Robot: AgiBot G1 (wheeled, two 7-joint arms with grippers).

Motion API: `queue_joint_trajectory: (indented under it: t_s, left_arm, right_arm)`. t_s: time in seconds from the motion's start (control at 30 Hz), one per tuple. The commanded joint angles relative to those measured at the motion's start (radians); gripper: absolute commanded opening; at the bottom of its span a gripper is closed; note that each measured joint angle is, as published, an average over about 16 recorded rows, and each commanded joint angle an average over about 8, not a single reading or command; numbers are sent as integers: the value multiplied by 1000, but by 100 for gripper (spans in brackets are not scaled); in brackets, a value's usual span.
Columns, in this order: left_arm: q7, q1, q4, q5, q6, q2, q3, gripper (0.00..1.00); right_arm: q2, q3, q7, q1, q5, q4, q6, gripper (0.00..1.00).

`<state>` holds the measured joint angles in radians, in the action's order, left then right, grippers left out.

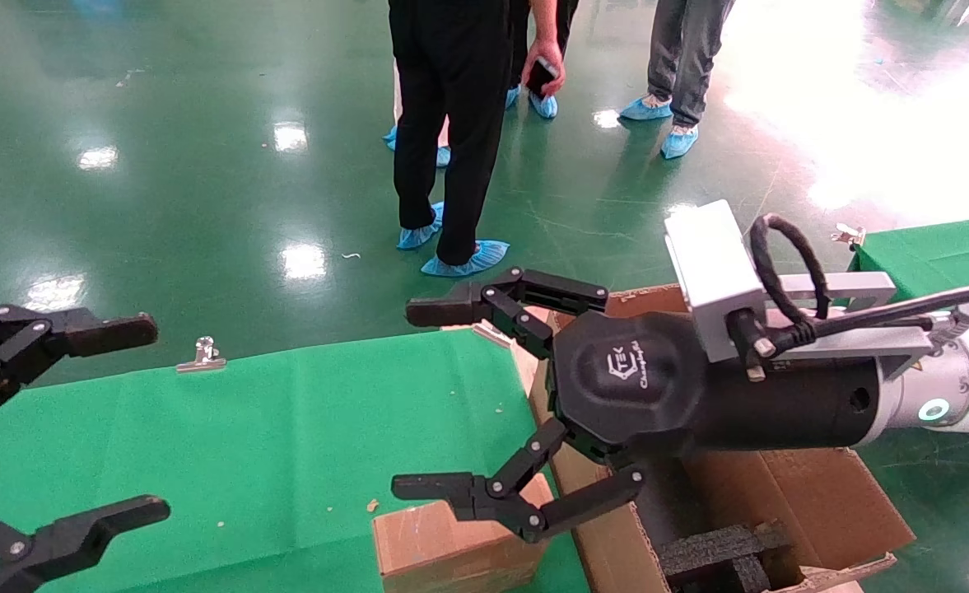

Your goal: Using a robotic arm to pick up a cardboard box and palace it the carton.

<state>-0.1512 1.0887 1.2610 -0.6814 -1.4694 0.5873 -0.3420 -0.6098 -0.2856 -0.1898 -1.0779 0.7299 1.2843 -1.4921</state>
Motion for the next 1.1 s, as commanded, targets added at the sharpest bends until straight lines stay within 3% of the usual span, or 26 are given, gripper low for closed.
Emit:
queue_joint_trajectory:
  t_s: [0.03, 0.37, 0.4, 0.63, 0.67, 0.9, 1.1]
  left_arm:
    - [0, 0, 0, 0, 0, 0, 0, 100]
    - [0, 0, 0, 0, 0, 0, 0, 100]
    - [0, 0, 0, 0, 0, 0, 0, 95]
    - [0, 0, 0, 0, 0, 0, 0, 8]
    - [0, 0, 0, 0, 0, 0, 0, 1]
    - [0, 0, 0, 0, 0, 0, 0, 0]
    - [0, 0, 0, 0, 0, 0, 0, 0]
  right_arm:
    - [0, 0, 0, 0, 0, 0, 0, 100]
    - [0, 0, 0, 0, 0, 0, 0, 100]
    - [0, 0, 0, 0, 0, 0, 0, 100]
    - [0, 1, 0, 0, 0, 0, 0, 100]
    - [0, 1, 0, 0, 0, 0, 0, 100]
    - [-3, -16, -2, -3, 28, -3, -4, 100]
    - [-26, -77, -10, -50, 135, -20, -34, 100]
